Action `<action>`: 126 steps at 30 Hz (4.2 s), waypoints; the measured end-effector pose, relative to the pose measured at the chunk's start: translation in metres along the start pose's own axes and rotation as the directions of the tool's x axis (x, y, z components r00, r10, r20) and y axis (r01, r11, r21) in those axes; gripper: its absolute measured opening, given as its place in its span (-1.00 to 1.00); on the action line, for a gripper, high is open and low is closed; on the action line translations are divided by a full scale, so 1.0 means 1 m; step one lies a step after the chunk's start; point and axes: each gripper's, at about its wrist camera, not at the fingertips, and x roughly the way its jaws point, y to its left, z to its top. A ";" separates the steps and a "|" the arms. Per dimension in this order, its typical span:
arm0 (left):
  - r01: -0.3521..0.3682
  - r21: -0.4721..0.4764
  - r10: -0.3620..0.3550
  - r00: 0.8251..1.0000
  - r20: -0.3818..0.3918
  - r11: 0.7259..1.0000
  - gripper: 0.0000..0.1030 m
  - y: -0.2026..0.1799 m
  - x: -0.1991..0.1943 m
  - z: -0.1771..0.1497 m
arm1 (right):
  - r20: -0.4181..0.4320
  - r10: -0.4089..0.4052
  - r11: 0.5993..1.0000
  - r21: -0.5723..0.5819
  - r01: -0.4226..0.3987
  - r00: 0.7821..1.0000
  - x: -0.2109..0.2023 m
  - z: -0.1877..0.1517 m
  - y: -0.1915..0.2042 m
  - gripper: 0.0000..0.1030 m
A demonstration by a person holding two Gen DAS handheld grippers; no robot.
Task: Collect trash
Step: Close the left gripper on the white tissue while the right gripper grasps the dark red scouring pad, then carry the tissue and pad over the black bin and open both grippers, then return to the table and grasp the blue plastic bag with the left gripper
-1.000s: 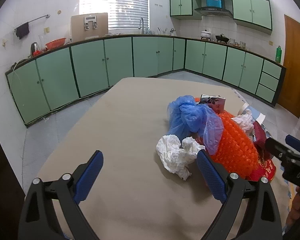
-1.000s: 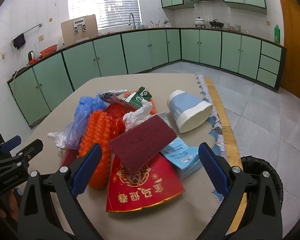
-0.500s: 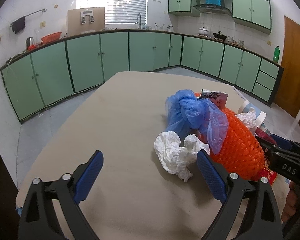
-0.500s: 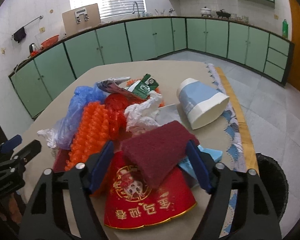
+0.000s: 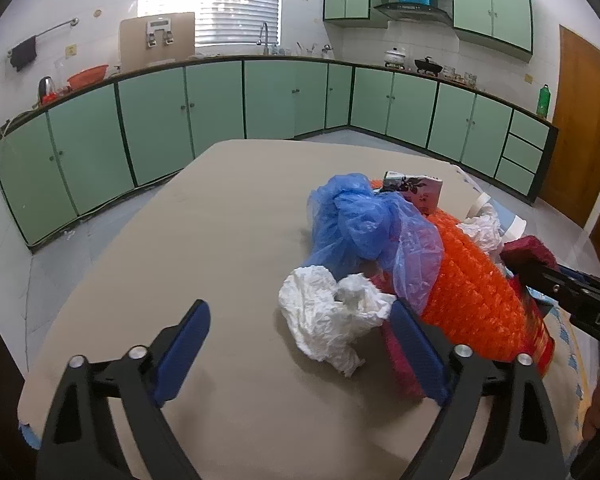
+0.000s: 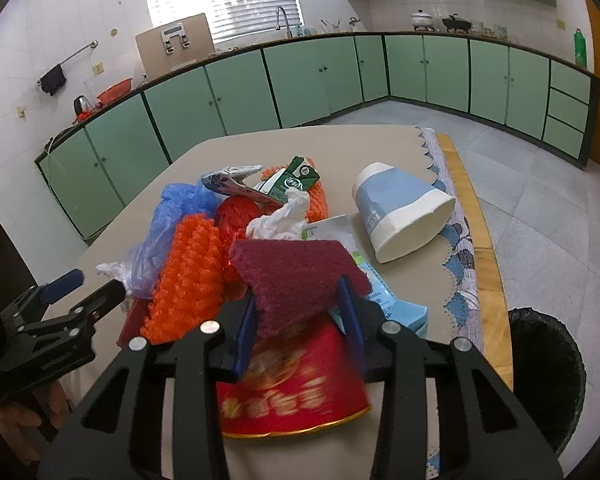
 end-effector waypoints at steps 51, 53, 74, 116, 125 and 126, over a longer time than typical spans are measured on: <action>0.367 0.092 -0.378 0.879 0.290 0.926 -0.91 -0.099 -0.100 0.088 | 0.266 -0.091 0.994 0.084 0.071 0.960 -0.130 0.023 -0.077 -0.76; 0.391 0.117 -0.408 0.865 0.292 0.913 -0.91 -0.114 -0.101 0.091 | 0.271 -0.121 0.990 0.105 0.096 0.955 -0.137 0.020 -0.090 -0.76; 0.609 0.268 -0.644 0.763 0.062 0.747 -0.91 -0.318 -0.030 0.053 | 0.126 -0.402 0.886 0.303 0.350 0.907 -0.144 -0.060 -0.241 -0.76; 0.275 0.132 -0.292 0.946 0.138 0.952 0.34 -0.177 -0.032 0.049 | 0.173 -0.388 0.914 0.198 0.354 0.905 -0.109 -0.038 -0.172 0.88; 0.093 0.047 -0.100 0.980 0.171 0.995 0.34 -0.089 -0.038 0.038 | 0.212 -0.261 0.964 0.110 0.243 0.942 -0.084 -0.018 -0.108 0.88; 0.087 0.038 -0.092 0.981 0.169 0.995 0.34 -0.083 -0.038 0.036 | 0.214 -0.249 0.968 0.099 0.233 0.945 -0.080 -0.015 -0.101 0.88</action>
